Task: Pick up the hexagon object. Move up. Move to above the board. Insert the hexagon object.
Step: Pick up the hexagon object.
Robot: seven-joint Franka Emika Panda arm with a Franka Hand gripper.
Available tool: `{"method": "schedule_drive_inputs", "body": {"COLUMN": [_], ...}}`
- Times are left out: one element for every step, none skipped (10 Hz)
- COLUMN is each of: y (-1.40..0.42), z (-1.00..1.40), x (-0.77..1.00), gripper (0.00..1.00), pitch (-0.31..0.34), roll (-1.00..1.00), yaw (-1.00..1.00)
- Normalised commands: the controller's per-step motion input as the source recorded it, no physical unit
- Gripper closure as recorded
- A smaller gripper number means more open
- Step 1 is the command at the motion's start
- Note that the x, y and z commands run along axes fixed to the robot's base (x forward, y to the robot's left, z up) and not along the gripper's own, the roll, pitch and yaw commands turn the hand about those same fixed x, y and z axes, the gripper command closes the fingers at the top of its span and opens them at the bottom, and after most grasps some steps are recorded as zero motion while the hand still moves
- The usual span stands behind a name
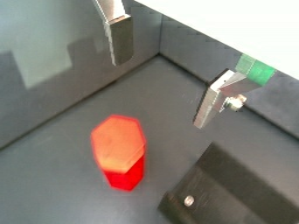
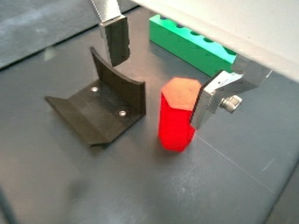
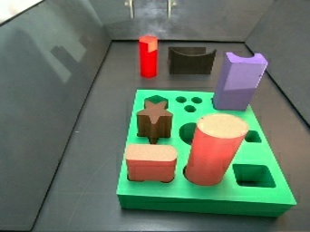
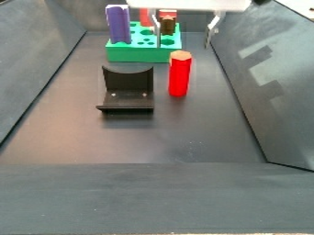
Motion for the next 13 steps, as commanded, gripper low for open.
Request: {"method": "schedule_drive_inputs", "body": {"y": [-0.35,-0.35,-0.35,-0.36,-0.34,-0.28,-0.15,0.00,0.00,0.00,0.00,0.00,0.00], "z": [-0.53,-0.47,-0.49,-0.51,-0.57,-0.68,-0.52,0.00,0.00,0.00,0.00,0.00,0.00], "x": [0.00,0.00,0.00,0.00,0.00,0.00,-0.09,0.00,0.00,0.00,0.00,0.00,0.00], "gripper": [0.00,0.00,0.00,0.00,0.00,0.00,0.00,0.00,1.00,1.00,1.00,1.00,1.00], "pitch": [-0.251,-0.299,-0.300,-0.286,-0.266,-0.249,-0.174,0.000,0.000,0.000,0.000,0.000,0.000], "roll": [0.00,0.00,0.00,0.00,0.00,0.00,0.00,0.00,0.00,0.00,0.00,0.00,0.00], "yaw": [0.08,0.08,0.09,0.07,0.05,0.05,0.00,0.00,0.00,0.00,0.00,0.00,0.00]}}
